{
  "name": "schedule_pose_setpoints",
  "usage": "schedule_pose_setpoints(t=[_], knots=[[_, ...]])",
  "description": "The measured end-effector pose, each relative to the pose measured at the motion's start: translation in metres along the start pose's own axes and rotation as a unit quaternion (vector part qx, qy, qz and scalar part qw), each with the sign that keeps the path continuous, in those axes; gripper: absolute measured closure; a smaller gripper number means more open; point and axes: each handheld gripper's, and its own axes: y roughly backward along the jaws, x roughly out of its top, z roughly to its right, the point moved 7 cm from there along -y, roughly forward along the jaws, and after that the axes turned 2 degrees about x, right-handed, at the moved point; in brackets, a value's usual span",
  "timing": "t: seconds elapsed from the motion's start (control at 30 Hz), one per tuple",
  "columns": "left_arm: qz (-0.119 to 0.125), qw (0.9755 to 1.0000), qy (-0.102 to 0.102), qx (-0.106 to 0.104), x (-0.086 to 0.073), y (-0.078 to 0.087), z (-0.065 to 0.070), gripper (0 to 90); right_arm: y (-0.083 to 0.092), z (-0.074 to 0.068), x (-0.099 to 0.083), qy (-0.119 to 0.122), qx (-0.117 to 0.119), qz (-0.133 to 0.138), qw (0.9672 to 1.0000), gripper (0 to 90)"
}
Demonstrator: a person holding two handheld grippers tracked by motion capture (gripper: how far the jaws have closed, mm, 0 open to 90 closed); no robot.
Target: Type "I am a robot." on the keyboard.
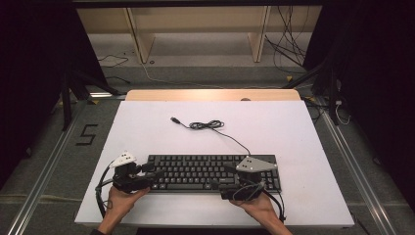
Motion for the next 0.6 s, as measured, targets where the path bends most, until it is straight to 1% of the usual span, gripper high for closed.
schedule_pose_setpoints(t=[0.3, 0.37, 0.6], knots=[[0.009, 1.0, 0.002, 0.001, 0.001, 0.003, 0.001, 34.1, -0.01, -0.005, -0.001, 0.006, 0.006, -0.009, 0.9999, 26.8], [0.009, 1.0, 0.0, 0.001, 0.001, 0.003, 0.001, 33.4, -0.012, -0.006, -0.001, 0.006, 0.008, -0.012, 0.9999, 26.8], [0.019, 0.9998, 0.002, 0.0, 0.002, 0.005, 0.002, 31.7, -0.026, -0.013, -0.002, 0.016, 0.017, -0.026, 0.9994, 27.5]])
